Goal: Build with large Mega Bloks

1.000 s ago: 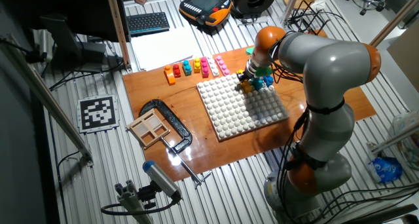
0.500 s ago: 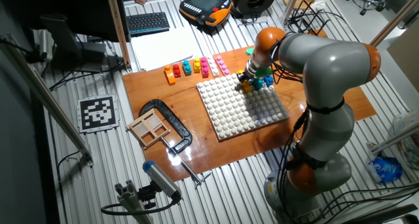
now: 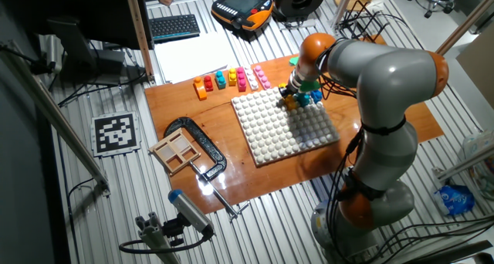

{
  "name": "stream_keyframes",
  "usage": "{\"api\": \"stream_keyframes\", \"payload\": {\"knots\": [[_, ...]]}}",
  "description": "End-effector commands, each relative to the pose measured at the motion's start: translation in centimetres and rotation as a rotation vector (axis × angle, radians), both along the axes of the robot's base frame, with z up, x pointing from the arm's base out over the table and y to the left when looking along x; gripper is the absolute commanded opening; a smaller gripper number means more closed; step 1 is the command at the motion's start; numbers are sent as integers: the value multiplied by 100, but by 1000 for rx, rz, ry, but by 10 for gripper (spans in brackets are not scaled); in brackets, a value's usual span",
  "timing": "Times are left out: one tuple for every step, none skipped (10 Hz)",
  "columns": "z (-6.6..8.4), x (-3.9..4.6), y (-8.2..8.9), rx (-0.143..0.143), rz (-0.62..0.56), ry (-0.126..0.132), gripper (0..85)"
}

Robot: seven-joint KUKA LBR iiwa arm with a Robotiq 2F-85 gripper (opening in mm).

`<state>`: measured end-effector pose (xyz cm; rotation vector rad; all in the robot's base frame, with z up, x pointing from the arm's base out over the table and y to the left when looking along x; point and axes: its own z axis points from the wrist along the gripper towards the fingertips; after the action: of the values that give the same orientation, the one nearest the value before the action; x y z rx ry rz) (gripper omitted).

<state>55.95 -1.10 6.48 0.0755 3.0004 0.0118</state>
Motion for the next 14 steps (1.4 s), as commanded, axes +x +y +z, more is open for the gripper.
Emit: {"api": "stream_keyframes", "payload": {"knots": [[44, 5, 17, 1, -15, -1, 340], [71, -3, 31, -2, -24, -1, 510], [104, 1, 33, -6, -26, 0, 510], [175, 36, 44, -6, -27, 17, 510], [255, 83, 69, -12, -35, 32, 510], [310, 127, 65, -9, -38, 45, 510], [345, 190, 46, 0, -40, 56, 510], [369, 258, 24, 1, -44, 59, 510], [408, 341, -8, -3, -40, 68, 510], [450, 420, -49, -9, -32, 83, 340], [480, 483, -81, -15, -20, 91, 170], [485, 495, -88, -23, -15, 91, 170], [485, 495, -88, -35, -3, 100, 170], [485, 495, -88, -24, -1, 114, 0]]}}
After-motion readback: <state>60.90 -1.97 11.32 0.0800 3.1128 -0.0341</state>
